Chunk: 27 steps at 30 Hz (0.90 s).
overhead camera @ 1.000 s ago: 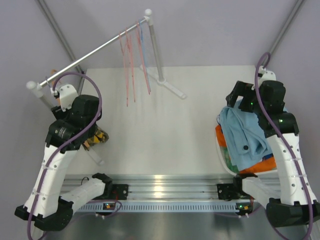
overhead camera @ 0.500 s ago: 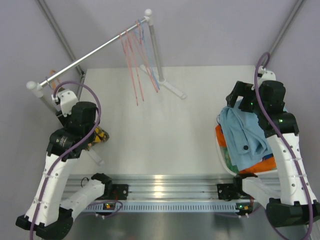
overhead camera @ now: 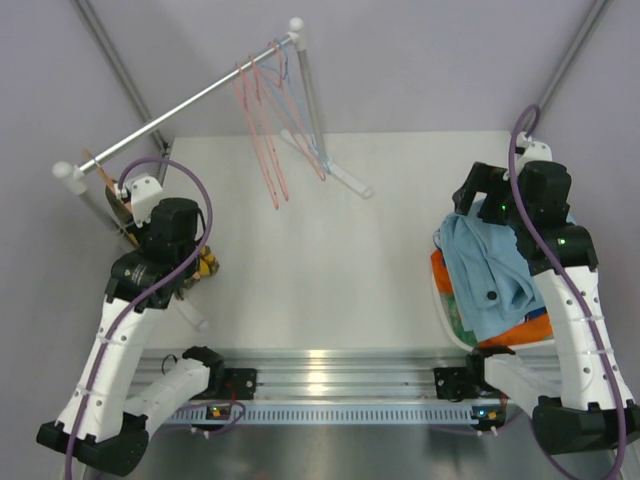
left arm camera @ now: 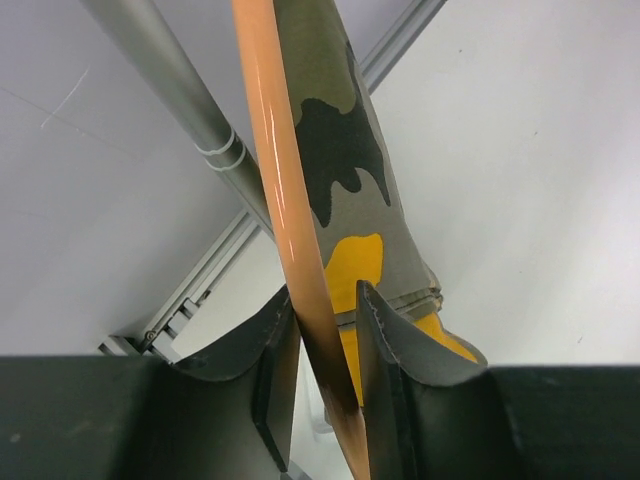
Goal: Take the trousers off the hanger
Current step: Pick up the hanger from the clothesline.
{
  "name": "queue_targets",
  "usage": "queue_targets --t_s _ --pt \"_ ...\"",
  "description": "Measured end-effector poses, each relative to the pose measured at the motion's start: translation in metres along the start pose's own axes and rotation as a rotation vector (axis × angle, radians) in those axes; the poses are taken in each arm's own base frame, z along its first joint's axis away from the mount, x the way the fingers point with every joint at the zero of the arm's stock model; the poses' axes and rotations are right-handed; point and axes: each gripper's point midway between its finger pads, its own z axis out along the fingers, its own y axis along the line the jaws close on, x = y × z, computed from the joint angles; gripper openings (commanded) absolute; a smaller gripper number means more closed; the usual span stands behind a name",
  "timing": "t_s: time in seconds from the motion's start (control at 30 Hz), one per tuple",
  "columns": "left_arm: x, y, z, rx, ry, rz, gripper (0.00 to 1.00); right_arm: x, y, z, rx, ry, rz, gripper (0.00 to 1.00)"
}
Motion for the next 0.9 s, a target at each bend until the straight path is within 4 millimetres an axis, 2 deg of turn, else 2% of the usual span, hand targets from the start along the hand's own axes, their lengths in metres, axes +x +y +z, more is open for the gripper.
queue_targets --t_s 0.07,0.1,0.13,0.17,0.3,0.5,0.9 --pt "0.003 -0.002 0.004 0.001 0.005 -0.001 0.31 0.000 0.000 0.000 0.000 0.000 0.000 1.00" --pt "0.004 -0.003 0.005 0.002 0.006 -0.003 0.28 0.000 0.000 0.000 0.000 0.000 0.000 1.00" --pt "0.004 -0.004 0.006 0.002 0.005 -0.010 0.19 0.000 0.000 0.000 0.001 0.000 0.000 1.00" --pt "0.003 -0.004 0.006 0.000 0.000 -0.023 0.17 0.000 0.000 0.000 0.001 0.000 0.000 1.00" --pt "0.000 -0.005 0.008 -0.002 -0.010 -0.030 0.13 0.000 0.000 0.000 0.001 0.000 0.000 1.00" --pt "-0.004 -0.018 0.017 0.004 -0.012 -0.012 0.10 -0.001 -0.004 0.000 0.021 -0.005 0.000 1.00" --pt "-0.020 -0.077 0.043 0.073 0.017 0.003 0.07 -0.001 -0.010 0.004 0.058 -0.004 0.000 1.00"
